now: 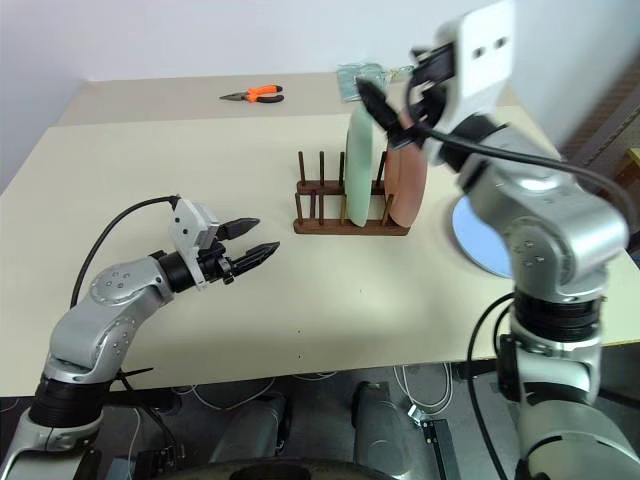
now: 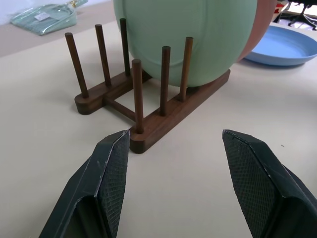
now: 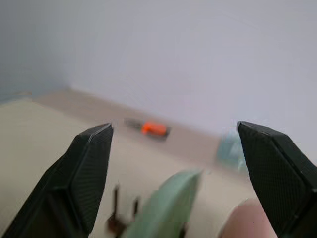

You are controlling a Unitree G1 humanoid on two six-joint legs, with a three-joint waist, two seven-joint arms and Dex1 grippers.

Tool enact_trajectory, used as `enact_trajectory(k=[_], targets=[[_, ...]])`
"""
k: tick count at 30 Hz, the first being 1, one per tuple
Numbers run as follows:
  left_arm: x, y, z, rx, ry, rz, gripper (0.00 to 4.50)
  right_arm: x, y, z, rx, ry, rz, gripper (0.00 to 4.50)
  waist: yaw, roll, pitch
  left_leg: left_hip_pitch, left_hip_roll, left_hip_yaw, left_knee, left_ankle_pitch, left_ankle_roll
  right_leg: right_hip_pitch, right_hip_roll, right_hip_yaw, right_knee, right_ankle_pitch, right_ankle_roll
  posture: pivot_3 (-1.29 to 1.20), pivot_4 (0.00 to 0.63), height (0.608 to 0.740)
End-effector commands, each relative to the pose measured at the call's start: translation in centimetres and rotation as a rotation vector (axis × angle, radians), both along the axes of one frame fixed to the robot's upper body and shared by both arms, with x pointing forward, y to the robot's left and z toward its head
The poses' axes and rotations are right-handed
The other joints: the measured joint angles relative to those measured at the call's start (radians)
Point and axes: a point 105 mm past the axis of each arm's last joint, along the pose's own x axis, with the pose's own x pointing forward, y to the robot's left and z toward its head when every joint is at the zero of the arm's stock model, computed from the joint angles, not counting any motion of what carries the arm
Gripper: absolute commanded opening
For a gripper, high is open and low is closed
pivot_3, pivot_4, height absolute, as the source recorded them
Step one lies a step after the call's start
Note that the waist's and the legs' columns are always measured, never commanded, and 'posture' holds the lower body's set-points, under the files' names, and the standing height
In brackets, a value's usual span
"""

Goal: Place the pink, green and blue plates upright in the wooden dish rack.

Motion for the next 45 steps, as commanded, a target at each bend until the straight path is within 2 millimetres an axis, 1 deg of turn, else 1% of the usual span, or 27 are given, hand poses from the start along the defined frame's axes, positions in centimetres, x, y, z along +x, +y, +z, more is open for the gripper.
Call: enact_trajectory(k=[1, 2, 3, 4, 6, 8, 10, 13, 16, 17, 19, 20, 23, 25, 26, 28, 29, 32, 33, 34, 36, 38, 39, 40, 42, 44, 45], targets=[[-0.3, -0.6, 0.7, 0.009, -0.036, -0.043, 3.04, -0.1, -8.7, 0.2, -0.038, -0.010, -0.221, 4.08, 0.011, -0.003, -0.001, -0.001, 0.000, 0.000, 0.000, 0.000, 0.000, 0.000, 0.000, 0.000, 0.000, 0.000, 0.000, 0.00, 0.150, 0.740], [-0.3, -0.7, 0.6, 0.013, -0.034, -0.056, 3.04, -0.2, -10.9, -1.1, -0.049, 0.045, -0.270, 4.08, 0.020, -0.004, -0.002, -0.001, 0.000, -0.001, 0.001, 0.000, 0.000, 0.001, 0.000, -0.001, -0.001, 0.000, -0.001, 0.00, 0.150, 0.740], [-0.4, -0.9, 0.5, 0.016, -0.033, -0.067, 3.04, -0.3, -12.2, -2.9, -0.074, 0.109, -0.290, 4.08, 0.025, -0.004, -0.002, -0.002, 0.000, -0.001, 0.002, 0.000, 0.001, 0.002, 0.000, -0.001, -0.002, 0.000, -0.001, 0.00, 0.150, 0.740], [-0.4, -1.0, 0.4, 0.018, -0.029, -0.079, 3.04, -0.6, -12.8, -5.3, -0.137, 0.192, -0.289, 4.08, 0.025, -0.003, -0.002, -0.002, 0.000, 0.000, 0.002, -0.001, 0.001, 0.002, 0.000, -0.001, -0.004, 0.000, -0.002, 0.00, 0.150, 0.740], [-0.4, -1.4, 0.2, 0.023, -0.028, -0.100, 3.04, -1.5, -12.8, -10.3, -0.307, 0.346, -0.258, 4.08, 0.023, -0.001, -0.002, -0.001, 0.000, 0.000, 0.001, -0.001, 0.002, 0.003, 0.000, -0.001, -0.005, 0.001, -0.002, 0.00, 0.150, 0.740], [-0.4, -1.7, 0.2, 0.024, -0.029, -0.114, 3.04, -2.2, -12.7, -13.8, -0.387, 0.441, -0.242, 4.08, 0.016, 0.003, -0.002, -0.001, 0.000, 0.001, 0.001, -0.001, 0.002, 0.003, 0.000, 0.000, -0.005, 0.000, -0.002, 0.00, 0.150, 0.740], [-0.3, -2.1, 0.2, 0.024, -0.031, -0.125, 3.04, -2.2, -12.8, -16.3, -0.440, 0.493, -0.261, 4.08, 0.003, 0.006, -0.001, 0.002, 0.001, 0.004, 0.001, -0.001, 0.002, 0.003, 0.000, 0.002, -0.003, 0.000, -0.001, 0.00, 0.150, 0.740], [-0.3, -2.5, 0.3, 0.020, -0.038, -0.139, 3.04, -1.8, -13.6, -19.4, -0.509, 0.556, -0.312, 4.08, -0.003, 0.005, 0.000, 0.005, 0.001, 0.007, 0.001, -0.001, 0.002, 0.004, -0.001, 0.004, -0.001, -0.001, 0.000, 0.00, 0.150, 0.740], [-0.4, -2.8, 0.4, 0.019, -0.041, -0.146, 3.04, -1.2, -14.4, -21.9, -0.577, 0.599, -0.347, 4.08, -0.001, 0.004, 0.000, 0.007, 0.001, 0.007, 0.001, -0.001, 0.002, 0.005, -0.001, 0.003, -0.001, -0.001, 0.000, 0.00, 0.150, 0.740], [-0.4, -2.8, 0.4, 0.020, -0.042, -0.147, 3.04, -0.9, -14.6, -22.5, -0.585, 0.605, -0.359, 3.86, 0.000, 0.004, 0.000, 0.006, 0.001, 0.007, 0.001, -0.001, 0.002, 0.005, -0.001, 0.003, -0.002, -0.001, 0.000, 0.00, 0.150, 0.740], [-0.6, -2.9, 0.4, 0.021, -0.044, -0.151, 3.04, -0.4, -15.2, -23.2, -0.558, 0.623, -0.387, 3.19, 0.001, 0.004, 0.000, 0.006, 0.001, 0.007, 0.001, -0.002, 0.002, 0.005, -0.001, 0.004, -0.003, -0.001, 0.000, 0.00, 0.150, 0.740], [-0.6, -2.9, 0.4, 0.020, -0.044, -0.152, 3.04, -0.1, -15.4, -23.5, -0.553, 0.629, -0.395, 2.77, 0.001, 0.004, 0.000, 0.006, 0.001, 0.007, 0.001, -0.002, 0.002, 0.005, -0.001, 0.004, -0.003, 0.000, 0.000, 0.00, 0.150, 0.740], [-0.9, -3.0, 0.5, 0.018, -0.045, -0.154, 3.04, 0.5, -15.9, -23.6, -0.546, 0.626, -0.422, 1.20, 0.002, 0.004, 0.000, 0.006, 0.001, 0.007, 0.001, -0.002, 0.002, 0.006, -0.001, 0.004, -0.002, 0.000, 0.000, 0.00, 0.150, 0.740], [-1.2, -2.9, 0.4, 0.019, -0.042, -0.154, 3.04, 1.0, -15.9, -23.1, -0.559, 0.600, -0.433, 0.15, 0.002, 0.004, 0.000, 0.006, 0.001, 0.007, 0.001, -0.002, 0.002, 0.006, -0.001, 0.004, -0.002, 0.000, 0.000, 0.00, 0.150, 0.740], [-1.2, -2.9, 0.3, 0.021, -0.041, -0.151, 3.04, 1.2, -15.7, -22.6, -0.551, 0.579, -0.432, 0.03, 0.001, 0.004, 0.000, 0.006, 0.001, 0.007, 0.001, -0.002, 0.002, 0.006, -0.001, 0.004, -0.002, 0.000, 0.000, 0.00, 0.150, 0.740], [-1.3, -2.8, 0.2, 0.022, -0.037, -0.146, 3.04, 1.6, -15.3, -21.3, -0.545, 0.526, -0.435, 0.03, 0.001, 0.004, 0.000, 0.007, 0.001, 0.007, 0.001, -0.002, 0.002, 0.006, -0.001, 0.004, -0.002, 0.000, 0.000, 0.00, 0.150, 0.740], [-1.4, -2.8, 0.1, 0.022, -0.037, -0.145, 3.04, 2.0, -15.2, -20.0, -0.545, 0.469, -0.454, 0.03, 0.001, 0.004, 0.000, 0.007, 0.001, 0.007, 0.001, -0.002, 0.002, 0.006, -0.001, 0.003, -0.002, 0.000, 0.000, 0.00, 0.150, 0.740], [-1.3, -2.5, 0.1, 0.024, -0.036, -0.136, 3.04, 3.3, -14.4, -13.8, -0.478, 0.220, -0.530, 0.03, -0.002, 0.006, 0.001, 0.007, 0.001, 0.007, 0.002, -0.002, 0.002, 0.006, -0.001, 0.004, -0.001, 0.000, 0.000, 0.00, 0.150, 0.740], [-1.2, -2.4, 0.1, 0.025, -0.036, -0.133, 3.04, 3.5, -13.7, -11.5, -0.440, 0.137, -0.534, 0.03, -0.004, 0.007, 0.001, 0.007, 0.001, 0.007, 0.002, -0.002, 0.002, 0.006, -0.001, 0.004, -0.001, 0.000, 0.000, 0.00, 0.150, 0.740], [-1.1, -2.3, 0.0, 0.027, -0.036, -0.128, 3.04, 3.5, -12.8, -8.7, -0.388, 0.036, -0.527, 0.03, -0.005, 0.007, 0.002, 0.007, 0.001, 0.007, 0.002, -0.002, 0.002, 0.005, -0.001, 0.004, -0.001, 0.000, 0.000, 0.00, 0.150, 0.740], [-1.0, -2.1, 0.0, 0.029, -0.039, -0.118, 3.04, 3.1, -11.1, -4.3, -0.277, -0.110, -0.485, 0.03, -0.005, 0.008, 0.002, 0.007, 0.001, 0.007, 0.001, -0.002, 0.002, 0.005, -0.001, 0.004, 0.000, 0.000, 0.000, 0.00, 0.150, 0.740], [-0.6, -1.8, 0.0, 0.032, -0.041, -0.104, 3.04, 2.4, -8.9, -0.3, -0.183, -0.229, -0.402, 0.03, -0.003, 0.008, 0.002, 0.007, 0.001, 0.006, 0.000, -0.002, 0.002, 0.004, -0.001, 0.004, 0.000, 0.000, 0.000, 0.00, 0.150, 0.740], [-0.4, -1.6, 0.0, 0.035, -0.049, -0.091, 3.04, 1.6, -6.6, 2.4, -0.091, -0.290, -0.284, 0.03, -0.003, 0.008, 0.002, 0.007, 0.001, 0.006, 0.000, -0.002, 0.002, 0.004, 0.000, 0.004, 0.000, 0.000, -0.001, 0.00, 0.150, 0.740], [-0.2, -1.3, 0.1, 0.038, -0.055, -0.079, 3.04, 0.8, -4.7, 4.1, -0.021, -0.314, -0.171, 0.03, -0.003, 0.008, 0.002, 0.007, 0.001, 0.006, 0.000, -0.002, 0.002, 0.005, 0.000, 0.003, 0.000, 0.001, -0.001, 0.00, 0.150, 0.740], [0.3, -0.6, 0.3, 0.036, -0.066, -0.048, 3.04, -0.8, -0.8, 6.0, 0.106, -0.298, 0.082, 0.03, -0.003, 0.008, 0.002, 0.006, 0.001, 0.005, 0.001, -0.002, 0.002, 0.005, 0.000, 0.003, 0.000, 0.002, -0.003, 0.00, 0.150, 0.740], [0.8, 0.2, 0.4, 0.036, -0.077, -0.015, 3.04, -2.0, 2.8, 6.4, 0.204, -0.237, 0.286, 0.03, -0.001, 0.007, 0.001, 0.007, 0.001, 0.002, 0.000, -0.002, 0.002, 0.005, 0.000, 0.002, 0.000, 0.002, -0.003, 0.00, 0.150, 0.740], [1.2, 0.8, 0.5, 0.039, -0.080, 0.009, 3.04, -2.7, 4.9, 6.3, 0.255, -0.196, 0.398, 0.03, -0.002, 0.006, 0.001, 0.006, 0.001, 0.001, 0.000, -0.002, 0.002, 0.005, 0.000, 0.001, 0.000, 0.002, -0.003, 0.00, 0.150, 0.740]])
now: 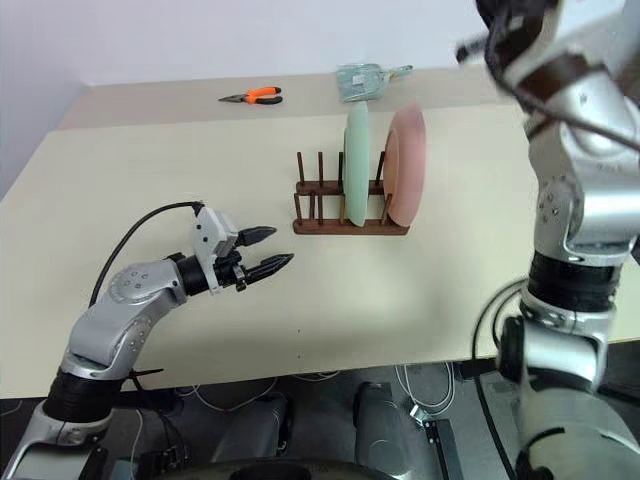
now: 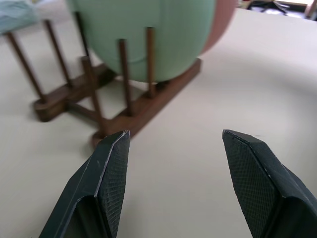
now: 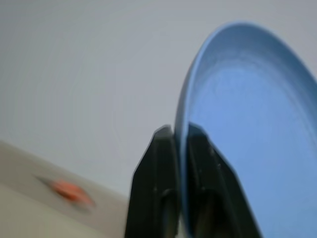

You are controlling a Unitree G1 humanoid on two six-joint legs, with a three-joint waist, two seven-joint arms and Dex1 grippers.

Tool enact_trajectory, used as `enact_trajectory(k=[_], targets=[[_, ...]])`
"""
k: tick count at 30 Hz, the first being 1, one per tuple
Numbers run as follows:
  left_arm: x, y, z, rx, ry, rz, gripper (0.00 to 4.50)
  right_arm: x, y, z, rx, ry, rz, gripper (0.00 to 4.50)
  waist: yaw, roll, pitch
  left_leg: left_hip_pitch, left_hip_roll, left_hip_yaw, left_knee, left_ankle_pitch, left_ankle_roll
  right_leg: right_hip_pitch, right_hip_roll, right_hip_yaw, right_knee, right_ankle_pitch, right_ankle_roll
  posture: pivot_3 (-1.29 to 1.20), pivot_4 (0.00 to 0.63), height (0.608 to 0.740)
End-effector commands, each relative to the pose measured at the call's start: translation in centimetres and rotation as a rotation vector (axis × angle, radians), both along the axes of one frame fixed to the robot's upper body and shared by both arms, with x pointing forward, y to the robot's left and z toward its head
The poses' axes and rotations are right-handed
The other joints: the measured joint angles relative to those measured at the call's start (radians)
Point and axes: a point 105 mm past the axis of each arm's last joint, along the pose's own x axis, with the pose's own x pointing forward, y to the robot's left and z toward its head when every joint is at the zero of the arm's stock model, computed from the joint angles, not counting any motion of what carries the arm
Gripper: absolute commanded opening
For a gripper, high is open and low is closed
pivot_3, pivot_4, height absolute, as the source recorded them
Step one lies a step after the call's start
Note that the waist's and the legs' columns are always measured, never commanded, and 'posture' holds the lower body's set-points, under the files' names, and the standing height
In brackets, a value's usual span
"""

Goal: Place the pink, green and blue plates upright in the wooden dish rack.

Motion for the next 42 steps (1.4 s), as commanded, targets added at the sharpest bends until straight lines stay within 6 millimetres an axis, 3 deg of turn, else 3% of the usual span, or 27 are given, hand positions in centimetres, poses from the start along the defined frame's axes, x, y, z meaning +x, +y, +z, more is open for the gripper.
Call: enact_trajectory(k=[1, 3, 4, 7, 12, 15, 19, 25, 32, 37, 40, 42], targets=[[0.9, 1.9, 1.3, 0.007, -0.068, 0.070, 3.04, -2.4, 5.1, 0.0, 0.073, 0.084, 0.321, 0.03, 0.000, -0.001, -0.001, 0.000, 0.000, -0.001, 0.000, 0.000, 0.000, 0.000, 0.000, -0.001, 0.000, 0.000, 0.000, 0.00, 0.150, 0.740], [1.3, 3.0, 0.9, 0.034, -0.069, 0.101, 3.04, -2.3, 8.1, -0.5, 0.195, 0.218, 0.478, 0.03, -0.002, 0.000, 0.000, 0.000, 0.000, -0.001, 0.000, 0.000, 0.000, 0.000, 0.000, 0.000, 0.001, 0.000, 0.000, 0.00, 0.150, 0.740], [1.7, 2.1, 0.5, 0.042, -0.069, 0.108, 3.04, -1.6, 7.9, -1.2, 0.243, 0.284, 0.510, 0.03, -0.001, 0.000, 0.000, 0.000, 0.000, -0.001, 0.000, 0.000, 0.000, -0.001, 0.000, 0.000, 0.001, 0.000, 0.000, 0.00, 0.150, 0.740], [1.8, 4.1, 0.6, 0.055, -0.076, 0.147, 3.04, 0.2, 9.2, -2.6, 0.457, 0.491, 0.551, 0.03, 0.002, -0.001, -0.001, -0.001, -0.001, -0.003, 0.000, 0.000, 0.000, -0.002, 0.000, 0.000, 0.002, 0.001, 0.000, 0.00, 0.150, 0.740], [1.5, 5.0, 0.8, 0.056, -0.081, 0.161, 3.04, 1.2, 8.9, -5.4, 0.490, 0.611, 0.504, 0.03, 0.002, 0.000, -0.001, -0.005, -0.001, -0.003, 0.000, 0.000, -0.001, -0.007, 0.000, -0.001, 0.003, 0.002, 0.002, 0.00, 0.150, 0.740], [1.2, 5.0, 0.7, 0.058, -0.077, 0.163, 3.04, 2.1, 10.7, -7.5, 0.493, 0.708, 0.469, 0.03, -0.007, 0.000, -0.001, -0.004, -0.001, -0.001, -0.001, 0.000, -0.001, -0.007, 0.000, 0.000, 0.003, 0.002, 0.002, 0.00, 0.150, 0.740], [1.1, 4.9, 0.6, 0.058, -0.076, 0.163, 3.04, 2.6, 11.3, -9.0, 0.531, 0.825, 0.473, 0.03, -0.013, 0.000, -0.001, -0.003, 0.000, 0.000, -0.003, 0.000, 0.000, -0.009, 0.001, 0.000, 0.005, 0.002, 0.002, 0.00, 0.150, 0.740], [1.1, 4.7, 0.6, 0.059, -0.072, 0.158, 3.04, 2.5, 11.9, -9.5, 0.525, 0.862, 0.503, 0.03, -0.007, 0.000, -0.001, -0.003, 0.000, 0.000, -0.002, 0.000, 0.000, -0.009, 0.001, 0.000, 0.004, 0.002, 0.002, 0.00, 0.150, 0.740], [1.2, 4.4, 0.7, 0.056, -0.075, 0.149, 3.04, 3.7, 11.3, -11.6, 0.535, 0.915, 0.371, 0.03, -0.008, 0.000, -0.001, -0.003, 0.000, 0.000, -0.002, 0.000, 0.000, -0.008, 0.001, 0.000, 0.004, 0.002, 0.002, 0.00, 0.150, 0.740], [1.1, 4.3, 0.6, 0.055, -0.074, 0.147, 3.04, 3.8, 11.2, -12.0, 0.529, 0.916, 0.362, 0.03, -0.009, 0.000, -0.001, -0.003, 0.000, 0.000, -0.002, 0.000, 0.000, -0.009, 0.001, 0.000, 0.004, 0.002, 0.002, 0.00, 0.150, 0.740], [1.1, 4.2, 0.6, 0.055, -0.074, 0.146, 3.04, 4.2, 10.8, -11.8, 0.482, 0.872, 0.309, 0.99, -0.008, 0.000, -0.001, -0.003, 0.000, 0.000, -0.002, 0.000, 0.000, -0.009, 0.001, 0.000, 0.004, 0.002, 0.002, 0.00, 0.150, 0.740], [1.0, 4.1, 0.6, 0.053, -0.074, 0.146, 3.04, 4.1, 10.7, -10.9, 0.371, 0.771, 0.262, 1.94, -0.006, 0.000, -0.001, -0.003, 0.000, 0.000, -0.002, 0.000, 0.000, -0.009, 0.001, 0.000, 0.004, 0.002, 0.002, 0.00, 0.150, 0.740]])
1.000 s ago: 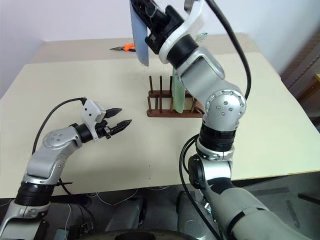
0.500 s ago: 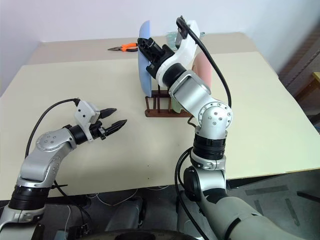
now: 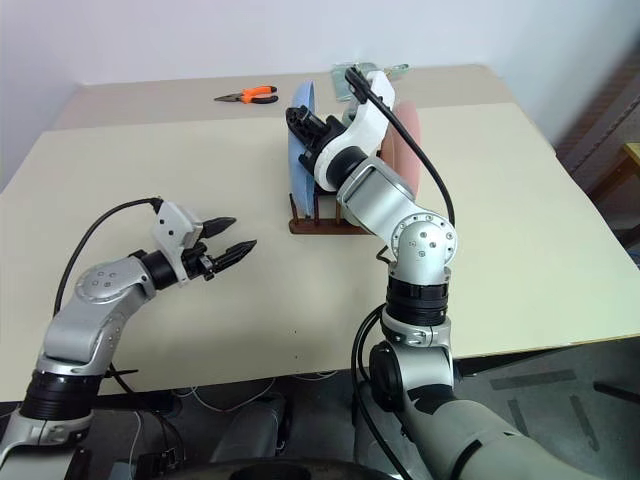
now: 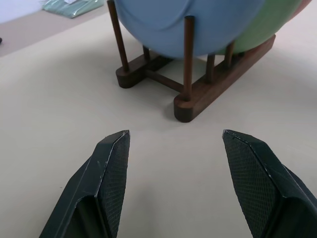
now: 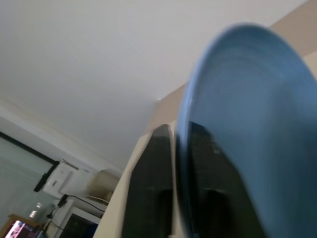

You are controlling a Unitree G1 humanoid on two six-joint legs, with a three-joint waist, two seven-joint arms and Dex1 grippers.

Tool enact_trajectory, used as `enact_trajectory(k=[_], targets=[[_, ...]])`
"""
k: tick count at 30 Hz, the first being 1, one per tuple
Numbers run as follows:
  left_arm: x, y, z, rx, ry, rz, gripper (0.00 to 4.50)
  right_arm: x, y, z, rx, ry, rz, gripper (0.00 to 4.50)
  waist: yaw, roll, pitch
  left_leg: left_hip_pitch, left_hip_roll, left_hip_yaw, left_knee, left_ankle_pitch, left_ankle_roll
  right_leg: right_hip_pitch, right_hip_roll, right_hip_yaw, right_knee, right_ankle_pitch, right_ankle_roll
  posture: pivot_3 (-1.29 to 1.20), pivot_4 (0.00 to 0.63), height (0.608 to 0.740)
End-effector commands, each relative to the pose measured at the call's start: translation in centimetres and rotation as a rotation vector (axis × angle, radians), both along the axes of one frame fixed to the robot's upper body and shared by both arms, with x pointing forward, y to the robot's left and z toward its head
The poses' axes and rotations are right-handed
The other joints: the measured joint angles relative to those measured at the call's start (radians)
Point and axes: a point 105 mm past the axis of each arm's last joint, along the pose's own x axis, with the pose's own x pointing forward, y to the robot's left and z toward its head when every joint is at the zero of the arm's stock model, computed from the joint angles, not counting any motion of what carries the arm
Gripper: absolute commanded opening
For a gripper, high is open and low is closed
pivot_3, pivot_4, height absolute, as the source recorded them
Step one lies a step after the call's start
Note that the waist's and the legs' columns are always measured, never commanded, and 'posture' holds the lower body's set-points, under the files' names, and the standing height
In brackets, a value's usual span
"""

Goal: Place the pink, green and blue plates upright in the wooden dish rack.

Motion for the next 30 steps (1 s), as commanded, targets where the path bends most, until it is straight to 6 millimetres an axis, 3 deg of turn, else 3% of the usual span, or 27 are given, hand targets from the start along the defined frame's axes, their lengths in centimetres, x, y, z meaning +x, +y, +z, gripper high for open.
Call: enact_trajectory(k=[1, 5, 8, 12, 15, 17, 19, 22, 24, 27, 30], targets=[[-0.2, -0.4, 1.2, -0.004, -0.048, -0.015, 3.04, -1.0, 0.2, 3.4, -0.152, -0.256, -0.014, 2.41, 0.001, 0.000, 0.000, 0.000, 0.000, 0.000, 0.000, 0.000, 0.000, 0.000, 0.000, 0.000, 0.000, 0.000, 0.000, 0.00, 0.150, 0.740], [-0.3, -0.5, 1.1, -0.005, -0.046, -0.016, 3.04, -2.5, -0.6, 6.3, -0.378, -0.599, -0.026, 2.41, 0.000, 0.000, 0.000, 0.000, 0.000, 0.001, 0.000, 0.000, 0.000, 0.000, 0.000, 0.000, -0.001, -0.001, -0.001, 0.00, 0.150, 0.740], [-0.3, -0.5, 1.0, -0.006, -0.044, -0.012, 3.04, -3.8, -2.5, 7.6, -0.436, -0.758, -0.021, 2.41, 0.000, -0.001, 0.000, 0.000, 0.000, 0.001, 0.000, 0.000, 0.000, 0.001, 0.000, 0.000, -0.002, -0.001, 0.002, 0.00, 0.150, 0.740], [-0.4, -0.1, 0.7, -0.010, -0.035, 0.008, 3.04, -5.8, -10.3, 8.0, -0.477, -0.823, -0.070, 2.41, 0.016, -0.004, -0.001, -0.001, 0.000, -0.001, 0.001, 0.000, 0.000, 0.004, 0.000, -0.001, -0.004, -0.001, 0.002, 0.00, 0.150, 0.740], [-0.1, 0.5, 0.3, -0.012, -0.039, 0.045, 3.04, -5.9, -17.6, 4.6, -0.607, -0.669, -0.195, 2.41, 0.026, -0.005, -0.002, -0.003, -0.002, 0.000, 0.003, 0.000, 0.001, 0.005, -0.002, -0.001, -0.006, -0.003, -0.001, 0.00, 0.150, 0.740], [0.4, 1.0, 0.0, -0.022, -0.044, 0.080, 3.04, -6.8, -20.0, 2.6, -0.679, -0.596, -0.205, 2.41, 0.029, -0.004, -0.002, -0.002, -0.002, 0.000, 0.003, -0.001, 0.001, 0.006, -0.002, -0.001, -0.007, -0.003, 0.000, 0.00, 0.150, 0.740], [0.9, 2.1, -0.8, -0.028, -0.039, 0.135, 3.04, -7.2, -21.7, -0.8, -0.746, -0.487, -0.197, 2.41, 0.024, -0.003, -0.002, 0.000, -0.001, 0.002, 0.002, -0.001, 0.001, 0.006, -0.002, 0.000, -0.006, -0.004, 0.001, 0.00, 0.150, 0.740], [1.3, 2.8, -1.7, -0.031, -0.031, 0.179, 3.04, -7.3, -23.6, -6.2, -0.886, -0.334, -0.179, 2.41, 0.016, -0.003, -0.002, 0.004, 0.001, 0.004, 0.001, -0.001, 0.002, 0.007, -0.001, 0.001, -0.004, -0.005, 0.002, 0.00, 0.150, 0.740], [1.2, 2.9, -2.0, -0.022, -0.035, 0.182, 3.04, -7.1, -24.0, -8.5, -0.925, -0.283, -0.170, 2.41, 0.007, -0.002, -0.002, 0.004, 0.001, 0.005, 0.002, -0.001, 0.001, 0.007, -0.001, 0.001, -0.004, -0.005, 0.002, 0.00, 0.150, 0.740], [1.0, 3.2, -2.2, -0.010, -0.041, 0.190, 3.04, -6.4, -24.3, -10.6, -0.961, -0.260, -0.169, 2.41, 0.005, -0.002, -0.002, 0.004, 0.001, 0.007, 0.002, -0.001, 0.001, 0.007, -0.002, 0.002, -0.004, -0.005, 0.002, 0.00, 0.150, 0.740], [1.1, 3.3, -2.3, -0.008, -0.039, 0.203, 3.04, -5.6, -24.9, -11.0, -0.986, -0.266, -0.183, 2.41, 0.009, -0.002, -0.001, 0.004, 0.001, 0.007, 0.002, -0.001, 0.001, 0.007, -0.002, 0.002, -0.005, -0.005, 0.002, 0.00, 0.150, 0.740]])
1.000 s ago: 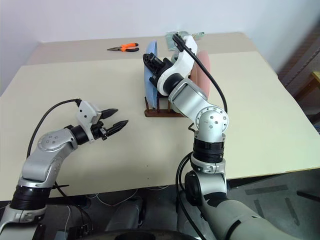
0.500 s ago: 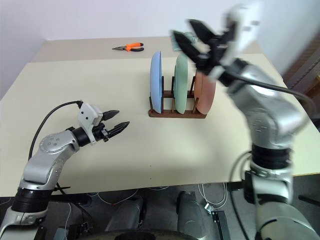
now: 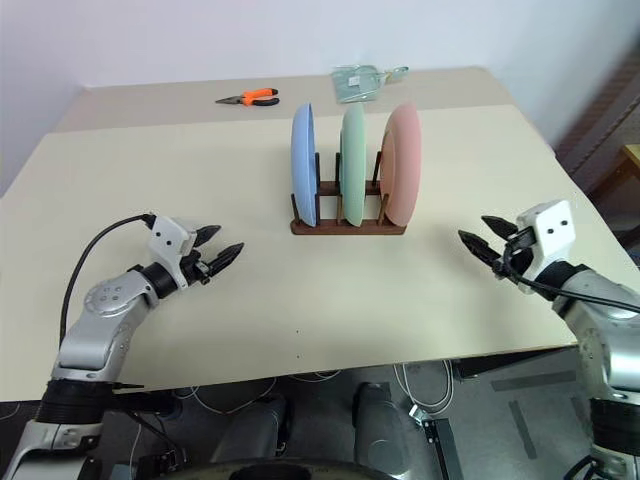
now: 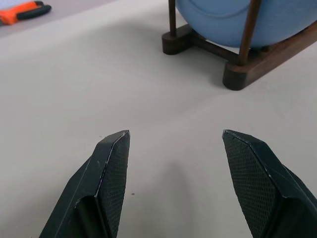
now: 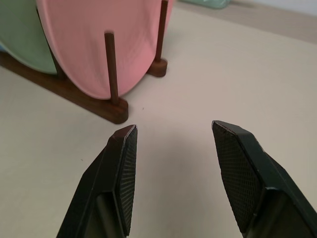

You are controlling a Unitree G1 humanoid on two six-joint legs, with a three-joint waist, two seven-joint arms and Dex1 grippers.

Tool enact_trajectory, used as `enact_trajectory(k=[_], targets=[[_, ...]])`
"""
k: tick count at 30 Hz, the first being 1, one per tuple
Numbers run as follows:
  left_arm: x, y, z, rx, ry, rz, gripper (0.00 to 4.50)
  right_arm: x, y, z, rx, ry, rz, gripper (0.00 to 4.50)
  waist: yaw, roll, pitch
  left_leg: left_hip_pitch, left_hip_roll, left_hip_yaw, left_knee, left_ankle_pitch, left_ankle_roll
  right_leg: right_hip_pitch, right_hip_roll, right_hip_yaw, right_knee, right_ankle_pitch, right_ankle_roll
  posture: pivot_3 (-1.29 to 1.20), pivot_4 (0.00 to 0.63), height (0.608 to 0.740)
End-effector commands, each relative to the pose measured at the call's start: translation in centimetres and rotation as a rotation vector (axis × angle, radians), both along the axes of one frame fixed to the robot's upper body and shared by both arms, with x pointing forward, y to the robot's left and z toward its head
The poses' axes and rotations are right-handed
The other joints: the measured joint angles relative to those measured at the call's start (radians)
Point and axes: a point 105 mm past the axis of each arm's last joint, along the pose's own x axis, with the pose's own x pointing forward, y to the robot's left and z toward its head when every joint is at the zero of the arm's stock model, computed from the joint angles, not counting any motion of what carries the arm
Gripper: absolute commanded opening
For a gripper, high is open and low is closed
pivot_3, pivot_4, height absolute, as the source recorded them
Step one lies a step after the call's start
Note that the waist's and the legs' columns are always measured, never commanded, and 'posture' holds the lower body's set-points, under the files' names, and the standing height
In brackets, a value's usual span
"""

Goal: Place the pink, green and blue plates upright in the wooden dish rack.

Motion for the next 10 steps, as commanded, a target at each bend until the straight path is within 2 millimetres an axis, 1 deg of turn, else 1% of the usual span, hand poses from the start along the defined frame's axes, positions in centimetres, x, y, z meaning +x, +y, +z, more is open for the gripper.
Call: enact_trajectory(k=[1, 4, 5, 8, 10], targets=[[0.1, 0.6, 0.7, 0.009, -0.041, 0.024, 3.04, 0.8, -0.6, 0.8, -0.052, -0.069, -0.001, 2.41, 0.002, 0.000, 0.000, 0.000, 0.000, 0.000, 0.000, 0.000, 0.000, 0.000, 0.000, 0.000, 0.000, 0.000, 0.000, 0.00, 0.150, 0.740], [-0.1, 1.3, -0.5, 0.056, -0.029, 0.053, 3.04, 1.3, -0.2, -0.5, -0.062, -0.050, 0.019, 2.41, 0.002, 0.000, 0.000, 0.000, 0.000, 0.000, 0.000, 0.000, 0.000, 0.001, 0.000, 0.000, 0.000, 0.000, 0.000, 0.00, 0.150, 0.740], [-0.2, 1.3, -0.6, 0.062, -0.034, 0.057, 3.04, 1.4, 0.0, -0.7, -0.061, -0.047, 0.025, 2.41, 0.002, -0.001, 0.000, 0.000, 0.000, 0.000, 0.000, 0.000, 0.000, 0.001, 0.000, 0.000, 0.000, 0.000, 0.000, 0.00, 0.150, 0.740], [-0.1, 1.4, -0.6, 0.040, -0.041, 0.084, 3.04, 2.0, 0.7, -1.1, -0.065, -0.048, 0.045, 2.41, 0.003, -0.001, 0.000, 0.000, 0.000, -0.001, 0.000, 0.000, 0.000, 0.001, 0.000, 0.000, 0.000, 0.000, 0.000, 0.00, 0.150, 0.740], [-0.4, 1.2, -0.8, 0.041, -0.041, 0.084, 3.04, 2.4, 1.1, -1.0, -0.080, -0.060, 0.056, 2.41, 0.002, 0.000, 0.000, 0.000, 0.000, -0.001, 0.001, 0.000, 0.000, 0.001, 0.000, 0.000, 0.000, 0.000, 0.000, 0.00, 0.150, 0.740]])
